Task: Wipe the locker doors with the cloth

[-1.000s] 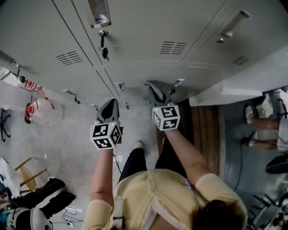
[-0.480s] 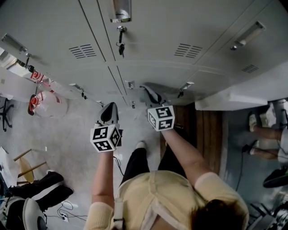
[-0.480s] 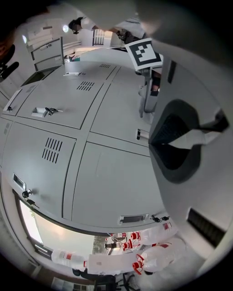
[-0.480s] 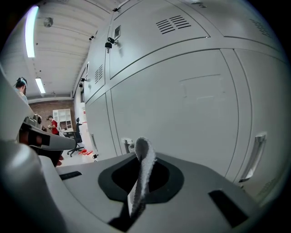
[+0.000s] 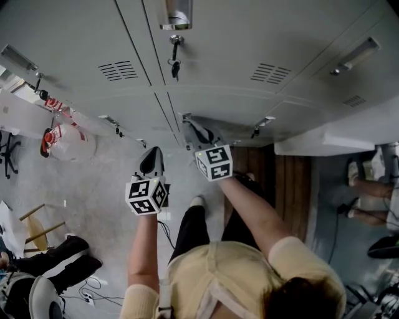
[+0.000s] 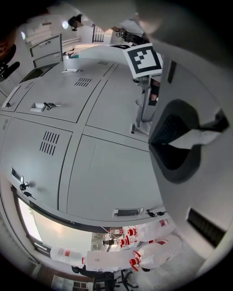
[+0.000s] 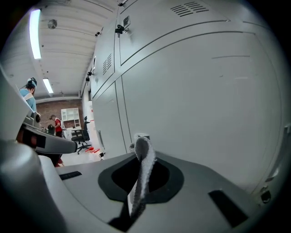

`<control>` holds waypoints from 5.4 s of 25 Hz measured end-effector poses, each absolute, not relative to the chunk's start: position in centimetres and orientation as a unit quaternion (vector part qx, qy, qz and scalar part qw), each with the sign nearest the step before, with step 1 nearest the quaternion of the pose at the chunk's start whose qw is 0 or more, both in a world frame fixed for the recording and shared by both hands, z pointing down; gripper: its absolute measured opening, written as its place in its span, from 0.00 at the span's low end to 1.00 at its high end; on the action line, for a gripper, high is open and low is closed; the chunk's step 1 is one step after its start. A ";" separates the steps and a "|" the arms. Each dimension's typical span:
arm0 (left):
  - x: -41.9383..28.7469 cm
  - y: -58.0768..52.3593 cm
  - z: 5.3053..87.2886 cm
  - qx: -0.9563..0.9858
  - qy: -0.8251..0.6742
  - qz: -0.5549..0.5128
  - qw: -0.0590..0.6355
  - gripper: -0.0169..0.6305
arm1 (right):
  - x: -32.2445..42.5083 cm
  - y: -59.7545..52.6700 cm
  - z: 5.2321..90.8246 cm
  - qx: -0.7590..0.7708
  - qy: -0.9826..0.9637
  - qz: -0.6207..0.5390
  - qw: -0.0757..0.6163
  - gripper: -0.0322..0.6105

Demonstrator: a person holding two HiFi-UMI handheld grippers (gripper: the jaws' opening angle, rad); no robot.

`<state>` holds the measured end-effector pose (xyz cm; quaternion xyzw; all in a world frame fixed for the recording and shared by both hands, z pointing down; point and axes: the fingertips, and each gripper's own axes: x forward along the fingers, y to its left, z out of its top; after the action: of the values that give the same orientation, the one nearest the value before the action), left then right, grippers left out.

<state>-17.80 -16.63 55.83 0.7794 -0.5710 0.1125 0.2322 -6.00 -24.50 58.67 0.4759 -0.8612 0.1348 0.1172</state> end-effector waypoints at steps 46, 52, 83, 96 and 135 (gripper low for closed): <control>-14.5 -19.6 59.4 0.798 -0.544 0.110 0.237 0.03 | -0.1 -25.9 62.0 0.508 -0.844 0.045 0.168 0.07; -12.7 -20.5 59.3 0.808 -0.529 0.114 0.234 0.03 | 2.2 -25.7 62.0 0.525 -0.833 0.047 0.167 0.07; -7.5 -20.5 59.5 0.830 -0.485 0.137 0.240 0.03 | 12.7 -24.0 61.5 0.611 -0.767 0.066 0.186 0.07; -8.5 -18.9 57.9 0.826 -0.497 0.125 0.233 0.03 | 14.2 -21.7 58.5 0.632 -0.754 0.064 0.167 0.07; -14.7 -13.2 48.8 0.831 -0.506 0.041 0.226 0.03 | 10.2 -13.5 49.2 0.638 -0.762 0.073 0.083 0.07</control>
<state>-14.70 -13.25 48.77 0.8312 -0.5061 0.0411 0.2263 10.19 -13.51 49.23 0.6377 -0.7623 0.0730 0.0832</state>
